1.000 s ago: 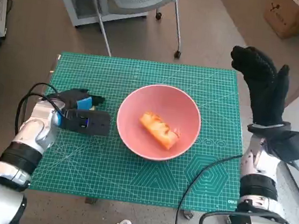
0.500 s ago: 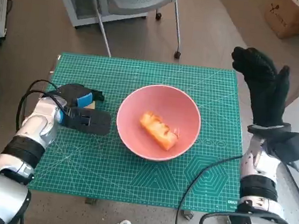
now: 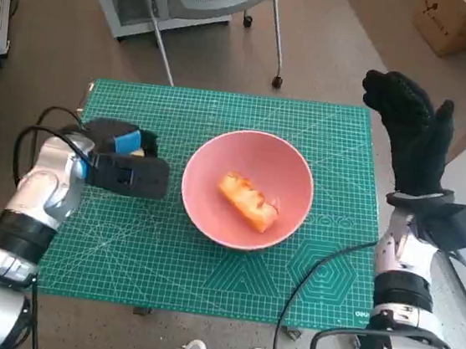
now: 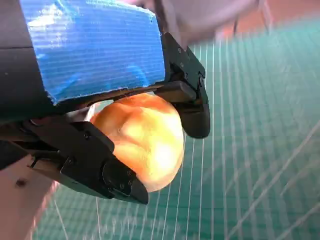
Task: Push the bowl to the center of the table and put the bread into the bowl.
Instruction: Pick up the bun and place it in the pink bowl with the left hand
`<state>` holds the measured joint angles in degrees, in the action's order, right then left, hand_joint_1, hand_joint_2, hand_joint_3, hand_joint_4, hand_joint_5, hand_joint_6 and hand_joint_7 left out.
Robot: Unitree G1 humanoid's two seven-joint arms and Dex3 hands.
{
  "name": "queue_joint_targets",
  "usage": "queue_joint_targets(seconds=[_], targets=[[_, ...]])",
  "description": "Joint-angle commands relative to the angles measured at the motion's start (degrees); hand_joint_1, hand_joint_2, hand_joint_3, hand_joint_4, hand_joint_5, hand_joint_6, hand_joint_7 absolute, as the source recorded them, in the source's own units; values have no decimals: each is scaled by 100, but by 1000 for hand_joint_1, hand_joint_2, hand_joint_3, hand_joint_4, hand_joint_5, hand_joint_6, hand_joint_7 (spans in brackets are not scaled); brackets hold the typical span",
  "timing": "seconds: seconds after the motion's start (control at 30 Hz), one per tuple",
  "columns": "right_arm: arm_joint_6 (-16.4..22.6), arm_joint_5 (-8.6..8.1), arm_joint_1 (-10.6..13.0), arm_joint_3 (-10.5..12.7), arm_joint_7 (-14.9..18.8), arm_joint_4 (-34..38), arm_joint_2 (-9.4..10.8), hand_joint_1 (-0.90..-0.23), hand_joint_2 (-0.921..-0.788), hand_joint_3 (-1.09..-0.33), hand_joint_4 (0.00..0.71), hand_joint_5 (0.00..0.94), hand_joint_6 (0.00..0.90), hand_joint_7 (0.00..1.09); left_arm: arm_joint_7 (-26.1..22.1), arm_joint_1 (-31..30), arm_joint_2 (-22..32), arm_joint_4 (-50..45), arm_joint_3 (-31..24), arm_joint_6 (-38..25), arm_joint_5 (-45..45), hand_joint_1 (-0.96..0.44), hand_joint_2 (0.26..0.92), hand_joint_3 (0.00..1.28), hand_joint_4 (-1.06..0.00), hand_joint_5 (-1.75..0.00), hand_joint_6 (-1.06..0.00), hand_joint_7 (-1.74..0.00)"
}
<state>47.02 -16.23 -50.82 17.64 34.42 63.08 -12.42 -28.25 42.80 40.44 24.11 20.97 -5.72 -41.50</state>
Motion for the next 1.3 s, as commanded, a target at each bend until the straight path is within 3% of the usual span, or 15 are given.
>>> queue_joint_targets(seconds=[0.03, 0.33, 0.7, 1.3], targets=[[-124, -99, 92, 43, 89, 73, 90, -662, -921, -689, 166, 5, 331, 14, -113, -161, 279, -1119, -532, -175, 199, 2, 920, 108, -590, -1266, -638, -1157], [-129, -171, 86, 43, 138, 58, 127, -656, -921, -676, 176, 7, 339, 14, -98, -161, 237, -2173, -910, -70, 378, 3, 920, 66, -667, -1131, -654, -1192], [-131, -187, 61, 72, 199, 110, 113, -648, -921, -673, 183, 7, 333, 8, -575, 298, -237, -3087, -458, -347, -89, 2, 920, 52, -702, -1075, -653, -1207], [-81, -117, 141, 46, 170, 16, 70, -653, -921, -660, 189, 4, 338, 6, -325, 714, -1360, -2078, 213, 674, 151, 2, 920, 48, -699, -1241, -678, -1022]])
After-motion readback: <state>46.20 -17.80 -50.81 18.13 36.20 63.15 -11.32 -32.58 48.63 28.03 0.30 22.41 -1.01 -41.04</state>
